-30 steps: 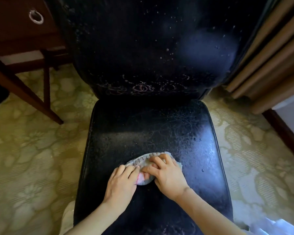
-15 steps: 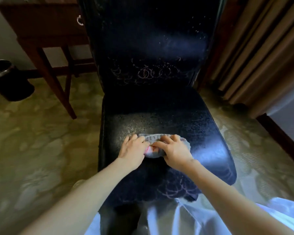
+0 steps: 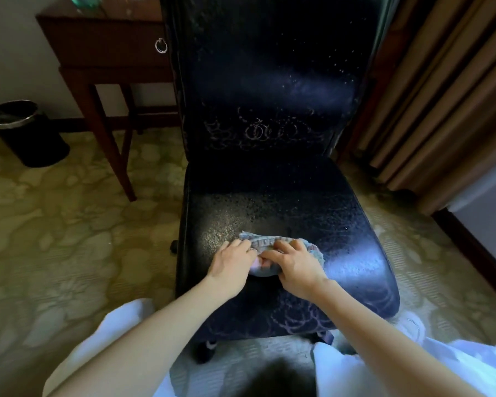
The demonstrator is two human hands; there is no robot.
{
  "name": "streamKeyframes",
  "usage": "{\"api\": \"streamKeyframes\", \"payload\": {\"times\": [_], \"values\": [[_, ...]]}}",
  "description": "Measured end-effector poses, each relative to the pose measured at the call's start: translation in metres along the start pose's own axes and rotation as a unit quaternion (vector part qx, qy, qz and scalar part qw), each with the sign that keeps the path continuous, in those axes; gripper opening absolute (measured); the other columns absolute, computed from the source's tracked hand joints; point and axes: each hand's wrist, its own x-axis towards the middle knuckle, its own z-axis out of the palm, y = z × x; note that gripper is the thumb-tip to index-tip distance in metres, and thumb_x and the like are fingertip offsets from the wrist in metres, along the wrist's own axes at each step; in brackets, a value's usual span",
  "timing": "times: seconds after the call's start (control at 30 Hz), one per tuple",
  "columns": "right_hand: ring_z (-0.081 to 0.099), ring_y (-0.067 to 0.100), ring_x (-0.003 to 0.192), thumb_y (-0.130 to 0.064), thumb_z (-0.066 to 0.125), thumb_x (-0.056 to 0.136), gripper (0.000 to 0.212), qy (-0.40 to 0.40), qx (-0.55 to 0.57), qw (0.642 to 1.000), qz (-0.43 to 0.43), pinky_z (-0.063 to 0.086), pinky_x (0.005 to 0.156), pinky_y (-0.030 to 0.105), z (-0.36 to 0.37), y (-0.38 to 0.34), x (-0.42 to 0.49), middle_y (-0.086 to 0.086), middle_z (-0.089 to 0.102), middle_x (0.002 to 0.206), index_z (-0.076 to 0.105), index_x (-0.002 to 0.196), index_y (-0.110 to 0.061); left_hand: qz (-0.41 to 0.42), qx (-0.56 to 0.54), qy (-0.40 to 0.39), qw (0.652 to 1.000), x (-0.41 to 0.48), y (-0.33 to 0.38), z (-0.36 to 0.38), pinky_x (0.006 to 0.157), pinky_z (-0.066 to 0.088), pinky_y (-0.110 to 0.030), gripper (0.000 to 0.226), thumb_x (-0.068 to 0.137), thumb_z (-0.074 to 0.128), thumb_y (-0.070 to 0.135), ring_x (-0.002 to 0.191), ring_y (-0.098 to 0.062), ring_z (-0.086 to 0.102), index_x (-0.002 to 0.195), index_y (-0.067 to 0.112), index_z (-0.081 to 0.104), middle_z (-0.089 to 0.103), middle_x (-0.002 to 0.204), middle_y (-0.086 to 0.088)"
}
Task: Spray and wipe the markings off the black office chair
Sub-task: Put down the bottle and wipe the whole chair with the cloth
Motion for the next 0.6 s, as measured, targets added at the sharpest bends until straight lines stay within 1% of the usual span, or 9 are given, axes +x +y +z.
{"api": "streamKeyframes", "payload": {"times": [0.1,0.2,0.3,0.4,0.47,0.53,0.6], "values": [[0.045,0.035,0.112,-0.012,0.059,0.081,0.056,0.042,0.005,0.999,-0.034,0.052,0.079,0.047,-0.003,0.008,0.001,0.004,0.051,0.133,0.052,0.133,-0.034,0.002,0.002,0.008,1.000,-0.002,-0.004,0.001,0.108,0.027,-0.036,0.048,0.093,0.049,0.017,0.127,-0.020,0.038,0.140,0.022,0.043,0.043,0.136,0.000],[0.055,0.033,0.096,-0.012,0.068,0.070,0.057,0.076,-0.009,0.996,-0.055,0.055,0.060,0.046,0.001,0.014,0.011,0.002,0.060,0.118,0.057,0.121,-0.036,0.010,-0.019,0.028,0.999,0.001,-0.013,0.000,0.105,0.028,-0.034,0.052,0.092,0.048,0.019,0.125,-0.019,0.037,0.143,0.023,0.040,0.038,0.139,0.003],[0.057,0.031,0.087,-0.011,0.074,0.063,0.060,0.119,-0.016,0.991,-0.061,0.054,0.053,0.042,0.006,0.015,0.035,0.001,0.063,0.110,0.060,0.116,-0.036,0.005,-0.032,0.044,0.998,0.014,-0.030,-0.002,0.101,0.029,-0.030,0.054,0.090,0.050,0.020,0.123,-0.017,0.039,0.143,0.027,0.040,0.036,0.140,0.005],[0.059,0.031,0.084,-0.010,0.075,0.060,0.058,0.150,-0.028,0.986,-0.065,0.053,0.051,0.040,0.004,0.015,0.072,0.002,0.065,0.106,0.064,0.112,-0.033,-0.013,-0.031,0.053,0.998,0.037,-0.054,-0.003,0.102,0.028,-0.031,0.057,0.091,0.050,0.021,0.127,-0.017,0.037,0.146,0.028,0.037,0.035,0.142,0.006],[0.058,0.033,0.085,-0.010,0.073,0.061,0.056,0.155,-0.027,0.986,-0.060,0.053,0.053,0.041,0.001,0.015,0.104,0.003,0.065,0.108,0.065,0.112,-0.032,-0.028,-0.021,0.063,0.997,0.056,-0.074,-0.004,0.102,0.028,-0.031,0.057,0.090,0.051,0.021,0.128,-0.016,0.036,0.145,0.029,0.037,0.034,0.143,0.006],[0.056,0.035,0.088,-0.011,0.064,0.066,0.053,0.151,-0.018,0.986,-0.062,0.054,0.058,0.046,-0.001,0.015,0.138,0.006,0.064,0.111,0.065,0.115,-0.030,-0.041,-0.015,0.073,0.996,0.079,-0.095,-0.007,0.100,0.031,-0.032,0.055,0.089,0.053,0.021,0.125,-0.016,0.038,0.142,0.030,0.041,0.037,0.138,0.007],[0.053,0.039,0.095,-0.010,0.058,0.072,0.052,0.148,-0.005,0.987,-0.071,0.054,0.067,0.051,-0.006,0.015,0.173,0.009,0.062,0.118,0.063,0.120,-0.028,-0.054,-0.013,0.081,0.995,0.103,-0.116,-0.010,0.097,0.034,-0.033,0.052,0.087,0.056,0.020,0.121,-0.016,0.040,0.137,0.030,0.046,0.039,0.133,0.007]]}}
